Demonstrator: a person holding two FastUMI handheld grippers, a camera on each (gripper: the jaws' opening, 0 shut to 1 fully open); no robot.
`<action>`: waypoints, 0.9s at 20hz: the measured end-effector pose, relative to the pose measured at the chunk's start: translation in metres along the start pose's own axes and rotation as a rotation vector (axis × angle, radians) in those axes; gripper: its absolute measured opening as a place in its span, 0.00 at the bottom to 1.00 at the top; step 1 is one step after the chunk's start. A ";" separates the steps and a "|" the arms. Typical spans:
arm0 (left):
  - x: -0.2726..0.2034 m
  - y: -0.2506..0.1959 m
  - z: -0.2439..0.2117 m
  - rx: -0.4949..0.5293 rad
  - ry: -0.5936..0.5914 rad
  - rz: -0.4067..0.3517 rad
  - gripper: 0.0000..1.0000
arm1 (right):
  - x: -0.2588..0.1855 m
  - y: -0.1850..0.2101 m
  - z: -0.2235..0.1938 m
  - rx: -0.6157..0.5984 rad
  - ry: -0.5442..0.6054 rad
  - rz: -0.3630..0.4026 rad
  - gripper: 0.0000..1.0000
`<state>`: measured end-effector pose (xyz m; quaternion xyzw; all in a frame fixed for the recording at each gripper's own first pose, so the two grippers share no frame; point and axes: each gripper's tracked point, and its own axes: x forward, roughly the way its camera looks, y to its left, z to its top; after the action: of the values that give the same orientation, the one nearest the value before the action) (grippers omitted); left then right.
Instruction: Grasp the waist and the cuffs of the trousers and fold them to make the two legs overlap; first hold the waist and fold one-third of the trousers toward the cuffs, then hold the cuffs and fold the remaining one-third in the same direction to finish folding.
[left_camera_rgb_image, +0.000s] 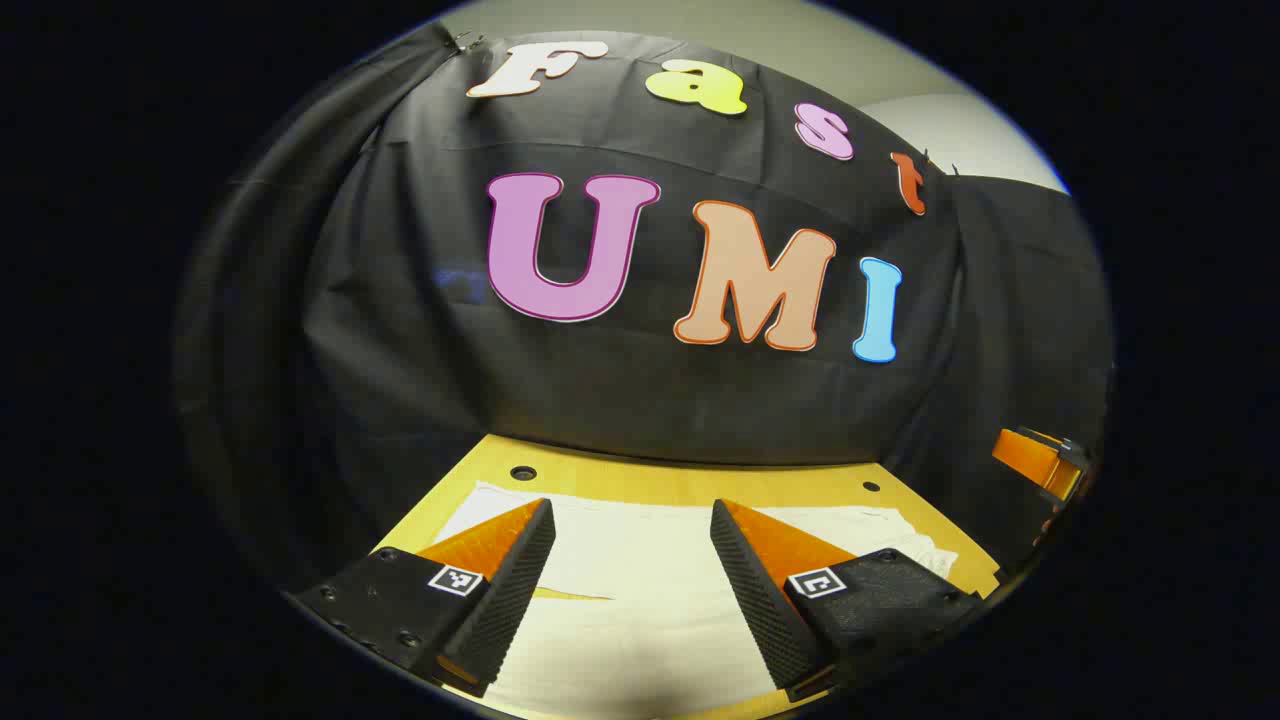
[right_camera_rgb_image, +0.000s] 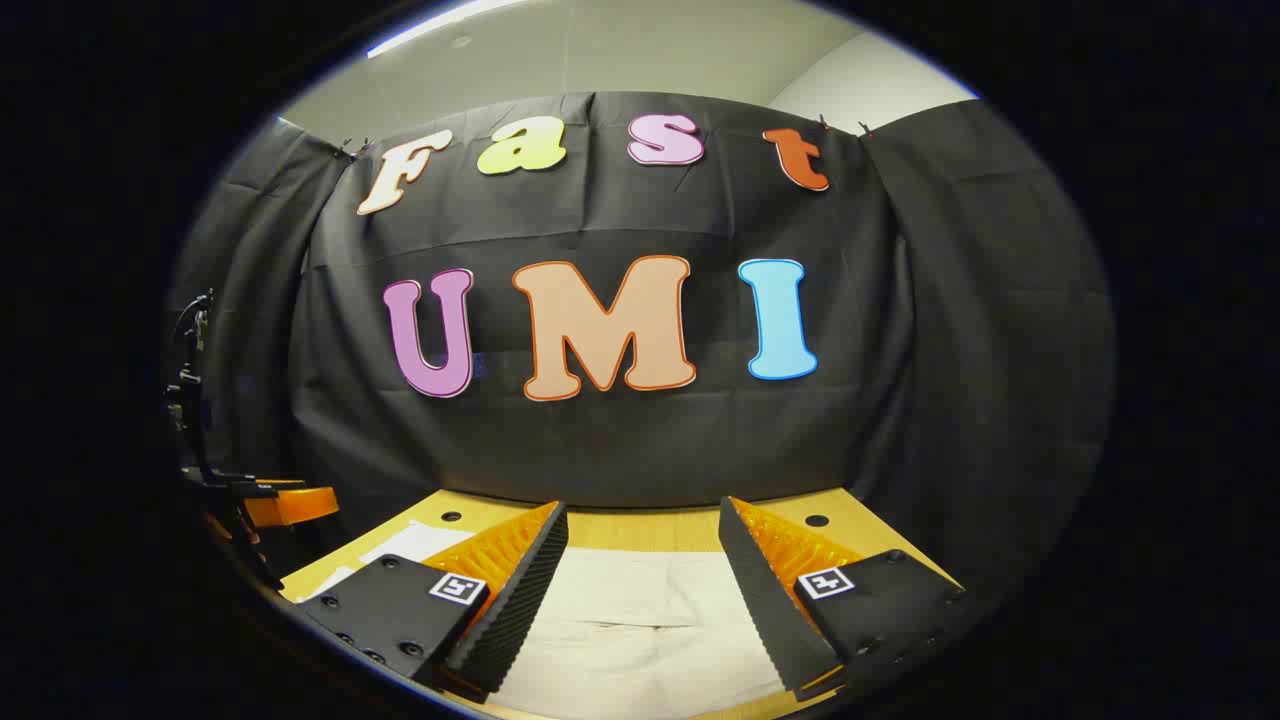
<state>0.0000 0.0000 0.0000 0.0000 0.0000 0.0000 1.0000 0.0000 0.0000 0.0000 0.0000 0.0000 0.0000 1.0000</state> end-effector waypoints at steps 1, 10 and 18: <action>0.001 -0.002 -0.001 0.003 -0.002 0.000 0.95 | 0.002 -0.002 0.001 0.001 0.001 0.002 0.97; 0.008 -0.022 -0.009 0.025 0.019 0.000 0.95 | 0.006 -0.023 -0.007 -0.004 0.020 0.000 0.96; 0.007 -0.027 -0.011 0.024 0.020 0.006 0.95 | 0.004 -0.037 -0.010 -0.005 0.026 -0.016 0.97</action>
<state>0.0072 -0.0272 -0.0110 0.0118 0.0099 0.0032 0.9999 0.0042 -0.0370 -0.0098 -0.0027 0.0132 -0.0082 0.9999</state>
